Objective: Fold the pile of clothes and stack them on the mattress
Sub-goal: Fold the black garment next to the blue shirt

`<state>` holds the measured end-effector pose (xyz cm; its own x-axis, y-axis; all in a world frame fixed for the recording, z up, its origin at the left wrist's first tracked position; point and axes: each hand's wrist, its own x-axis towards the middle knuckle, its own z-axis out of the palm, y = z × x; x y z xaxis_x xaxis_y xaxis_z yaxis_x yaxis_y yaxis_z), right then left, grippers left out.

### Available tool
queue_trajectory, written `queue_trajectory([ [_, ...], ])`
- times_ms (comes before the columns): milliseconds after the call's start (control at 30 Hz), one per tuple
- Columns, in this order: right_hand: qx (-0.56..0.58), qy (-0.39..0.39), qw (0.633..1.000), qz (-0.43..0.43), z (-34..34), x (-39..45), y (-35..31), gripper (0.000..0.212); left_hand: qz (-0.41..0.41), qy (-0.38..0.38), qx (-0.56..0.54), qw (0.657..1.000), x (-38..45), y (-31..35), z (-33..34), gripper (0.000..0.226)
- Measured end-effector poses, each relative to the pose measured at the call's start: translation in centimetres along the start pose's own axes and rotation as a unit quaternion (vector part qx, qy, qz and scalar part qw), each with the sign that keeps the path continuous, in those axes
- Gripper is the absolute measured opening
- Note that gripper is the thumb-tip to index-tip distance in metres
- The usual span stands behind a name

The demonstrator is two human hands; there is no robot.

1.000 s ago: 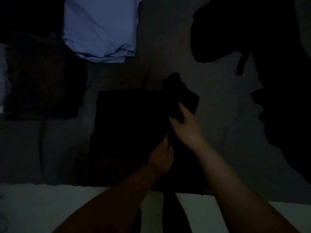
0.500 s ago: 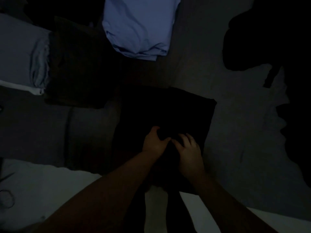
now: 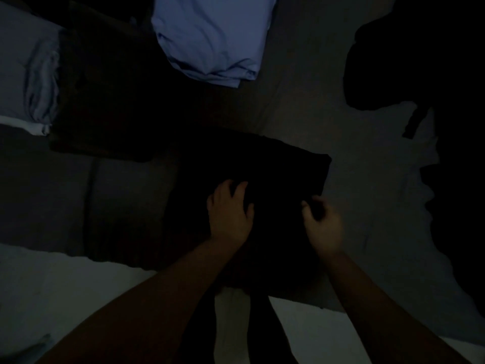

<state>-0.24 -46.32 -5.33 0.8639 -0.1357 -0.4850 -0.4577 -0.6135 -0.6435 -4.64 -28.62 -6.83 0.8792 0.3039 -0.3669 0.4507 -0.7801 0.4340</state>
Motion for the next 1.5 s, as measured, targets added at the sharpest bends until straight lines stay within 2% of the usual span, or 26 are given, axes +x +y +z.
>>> queue_trajectory([
  [100, 0.041, -0.008, 0.992, 0.119, -0.3, 1.6, 0.1, 0.035, -0.112, 0.058, -0.016, 0.992, 1.8, -1.9, -0.4, 0.061],
  [167, 0.075, -0.017, 0.985, 0.156, -0.1, 2.8, 0.7, 0.052, -0.157, 0.081, -0.007, 0.984, 2.1, -3.3, -0.8, 0.065],
  [233, 0.095, -0.018, 0.981, 0.166, 0.5, 4.6, 3.6, 0.090, -0.038, 0.086, 0.021, 0.995, 1.6, -3.6, -0.8, 0.060],
  [267, 0.109, -0.024, 0.981, 0.160, 0.6, 5.1, 3.7, 0.100, 0.039, 0.062, 0.007, 0.997, 1.3, -3.0, -0.7, 0.056],
  [300, 0.122, -0.033, 0.979, 0.160, 0.6, 4.8, 2.8, 0.099, 0.097, 0.007, -0.024, 0.995, 0.8, -2.0, -0.5, 0.052],
  [367, 0.142, -0.066, 0.971, 0.180, 0.1, 3.2, -0.4, 0.074, 0.127, -0.093, -0.081, 0.984, -0.2, 0.3, 0.4, 0.047],
  [433, 0.155, -0.062, 0.970, 0.178, -0.3, 2.8, -1.1, 0.047, 0.081, -0.114, -0.116, 0.983, -0.5, 1.5, 1.8, 0.046],
  [500, 0.157, -0.008, 0.979, 0.126, -1.3, 2.5, -2.4, 0.034, 0.031, -0.123, -0.168, 0.978, -0.5, 3.0, 2.2, 0.045],
  [600, 0.117, 0.051, 0.990, 0.063, -3.5, 1.7, -5.3, 0.027, -0.006, -0.194, -0.286, 0.938, -0.3, 5.5, 1.8, 0.045],
  [700, 0.061, 0.083, 0.994, 0.037, -5.5, 1.0, -7.0, 0.028, -0.003, -0.254, -0.375, 0.892, -0.8, 8.0, 1.0, 0.045],
  [800, 0.008, 0.091, 0.995, 0.051, -5.8, 0.0, -8.2, 0.030, 0.076, -0.240, -0.328, 0.911, -0.8, 8.2, 1.7, 0.044],
  [833, 0.001, 0.081, 0.996, 0.044, -5.3, -0.5, -8.8, 0.031, 0.099, -0.220, -0.295, 0.925, -0.8, 7.5, 1.6, 0.044],
  [900, -0.019, 0.048, 0.999, 0.012, -3.3, -1.8, -10.1, 0.034, 0.059, -0.167, -0.300, 0.938, -0.9, 5.2, 0.7, 0.046],
  [933, -0.035, 0.033, 0.999, -0.004, -2.0, -2.4, -10.8, 0.038, 0.072, -0.147, -0.288, 0.944, -1.0, 3.2, 0.9, 0.047],
  [967, -0.056, 0.012, 0.998, -0.021, -0.4, -2.9, -11.2, 0.044, 0.057, -0.158, -0.284, 0.944, -1.3, 1.0, 0.9, 0.042],
  [1000, -0.074, -0.020, 0.996, -0.035, 1.4, -3.5, -11.7, 0.053, 0.024, -0.164, -0.273, 0.948, -1.7, -1.4, 0.5, 0.033],
  [1067, -0.094, -0.125, 0.987, -0.025, 4.7, -4.3, -12.5, 0.065, -0.063, -0.099, -0.271, 0.955, -2.5, -5.9, -0.6, 0.027],
  [1133, -0.050, -0.238, 0.968, 0.060, 7.1, -4.9, -13.1, 0.060, -0.160, -0.033, -0.277, 0.947, -2.8, -8.8, -2.2, 0.025],
  [1167, -0.055, -0.254, 0.963, 0.069, 7.9, -5.0, -12.8, 0.055, -0.197, -0.017, -0.293, 0.935, -2.7, -9.4, -3.2, 0.027],
  [1200, -0.092, -0.228, 0.968, 0.043, 8.3, -4.9, -12.3, 0.049, -0.227, -0.017, -0.311, 0.923, -2.4, -9.4, -4.1, 0.032],
  [1267, -0.169, -0.094, 0.981, -0.020, 8.1, -4.1, -10.4, 0.041, -0.253, -0.051, -0.338, 0.905, -1.3, -8.6, -4.7, 0.039],
  [1333, -0.166, 0.038, 0.985, -0.032, 7.0, -3.1, -8.4, 0.045, -0.241, -0.098, -0.365, 0.894, -0.2, -7.2, -4.9, 0.034],
  [1367, -0.142, 0.064, 0.988, -0.013, 6.2, -2.4, -7.6, 0.048, -0.236, -0.119, -0.382, 0.885, 0.4, -6.6, -4.6, 0.032],
  [1400, -0.087, 0.038, 0.995, 0.039, 5.5, -1.6, -7.0, 0.051, -0.240, -0.137, -0.389, 0.879, 0.9, -6.2, -4.1, 0.038],
  [1433, -0.002, -0.029, 0.994, 0.104, 4.9, -0.7, -6.5, 0.052, -0.248, -0.148, -0.389, 0.875, 1.5, -6.0, -3.3, 0.052],
  [1500, 0.174, -0.205, 0.939, 0.217, 4.3, 0.3, -5.9, 0.057, -0.283, -0.156, -0.386, 0.864, 2.0, -5.6, -2.5, 0.083],
])
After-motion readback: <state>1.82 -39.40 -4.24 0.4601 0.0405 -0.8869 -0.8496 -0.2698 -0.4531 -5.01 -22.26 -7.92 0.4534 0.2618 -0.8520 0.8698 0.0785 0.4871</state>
